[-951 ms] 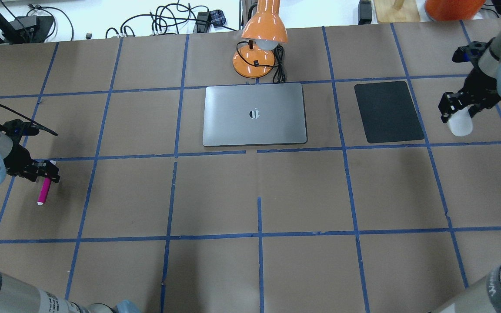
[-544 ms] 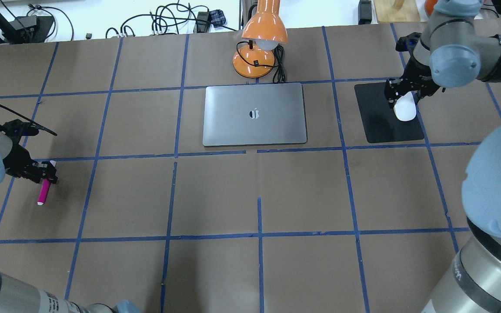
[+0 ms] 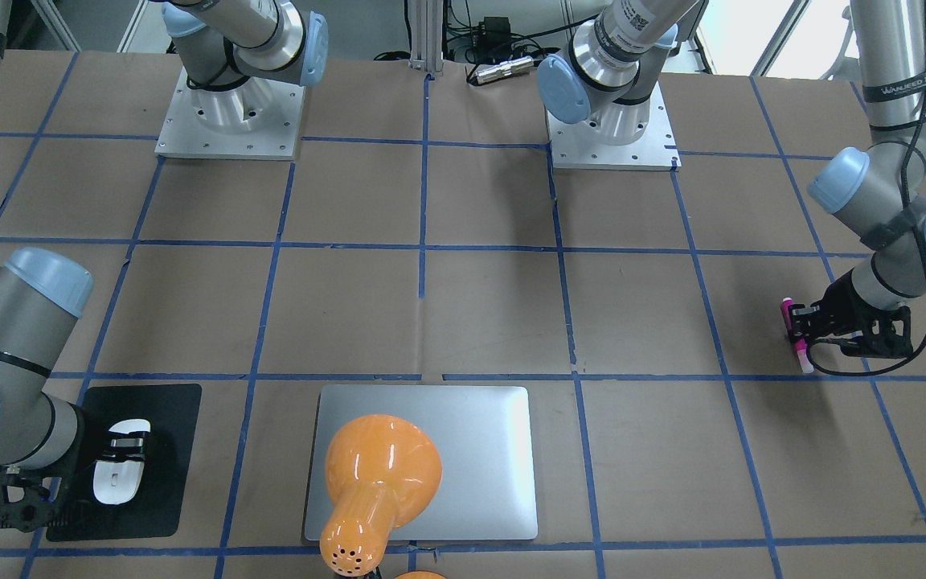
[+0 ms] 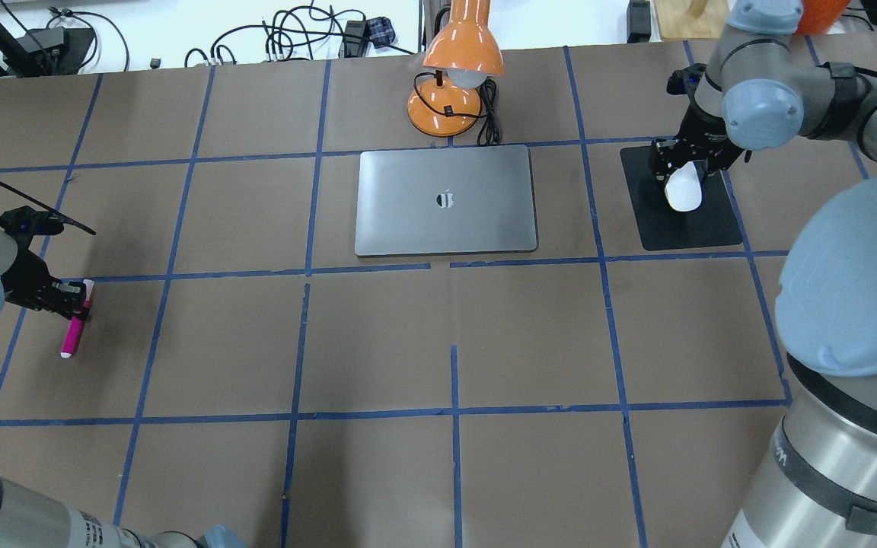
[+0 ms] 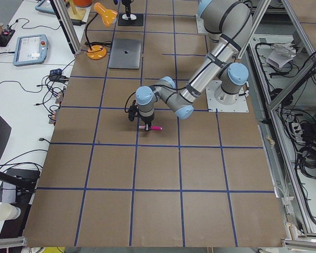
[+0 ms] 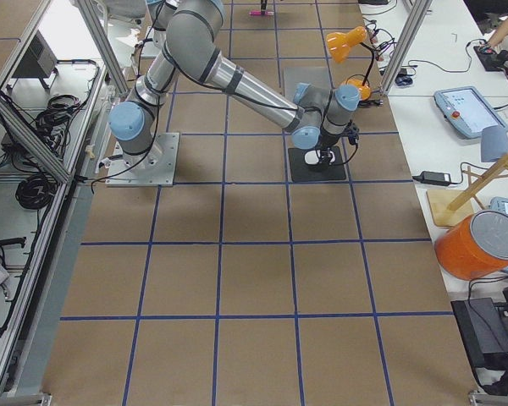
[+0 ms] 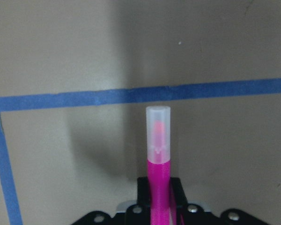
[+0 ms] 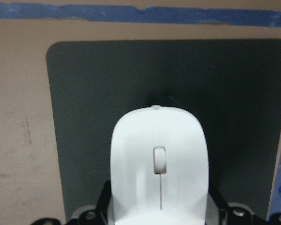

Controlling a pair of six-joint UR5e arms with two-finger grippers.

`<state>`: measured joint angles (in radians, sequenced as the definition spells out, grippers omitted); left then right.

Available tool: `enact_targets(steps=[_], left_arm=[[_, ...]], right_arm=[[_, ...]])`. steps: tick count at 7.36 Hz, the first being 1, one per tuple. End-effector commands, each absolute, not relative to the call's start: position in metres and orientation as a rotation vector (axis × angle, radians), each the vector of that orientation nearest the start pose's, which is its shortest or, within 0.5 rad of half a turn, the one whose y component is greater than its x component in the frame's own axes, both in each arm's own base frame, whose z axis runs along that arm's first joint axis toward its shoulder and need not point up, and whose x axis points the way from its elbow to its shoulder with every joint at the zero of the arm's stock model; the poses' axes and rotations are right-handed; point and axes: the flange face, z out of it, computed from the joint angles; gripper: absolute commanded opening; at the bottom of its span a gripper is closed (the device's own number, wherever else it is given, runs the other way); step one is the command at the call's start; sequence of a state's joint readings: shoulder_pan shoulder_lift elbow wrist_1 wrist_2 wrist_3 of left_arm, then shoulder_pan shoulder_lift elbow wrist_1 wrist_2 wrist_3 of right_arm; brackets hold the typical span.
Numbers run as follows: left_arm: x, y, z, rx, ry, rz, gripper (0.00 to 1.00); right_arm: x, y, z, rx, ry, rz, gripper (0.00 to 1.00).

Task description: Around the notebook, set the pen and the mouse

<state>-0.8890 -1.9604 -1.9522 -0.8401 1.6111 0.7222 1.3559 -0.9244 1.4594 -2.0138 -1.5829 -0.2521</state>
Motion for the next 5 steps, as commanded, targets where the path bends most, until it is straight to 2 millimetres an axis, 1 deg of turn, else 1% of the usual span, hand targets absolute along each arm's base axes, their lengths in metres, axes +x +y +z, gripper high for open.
enact_targets(steps=[1,2,3,4,5], left_arm=[[0.237,-0.502,0.196,-0.063,3.12,0.081,0.0],[0.24,-0.512,0.206,-0.148,3.115,0.111,0.0],[0.233,-0.534,0.228,-0.238,3.123,0.158,0.0],[0.211,-0.557,0.239,-0.364,3.11,0.171,0.0],[0.174,-0.57,0.256,-0.48,3.084,0.15,0.0]], right_arm=[[-0.016,-0.694,0.189,-0.059,3.126,0.164,1.0],[-0.017,-0.693,0.19,-0.057,3.135,0.165,1.0],[-0.018,-0.695,0.199,-0.057,3.142,0.146,1.0],[-0.013,-0.697,0.222,-0.067,3.143,0.143,1.0],[-0.005,-0.694,0.259,-0.083,3.153,0.1,1.0]])
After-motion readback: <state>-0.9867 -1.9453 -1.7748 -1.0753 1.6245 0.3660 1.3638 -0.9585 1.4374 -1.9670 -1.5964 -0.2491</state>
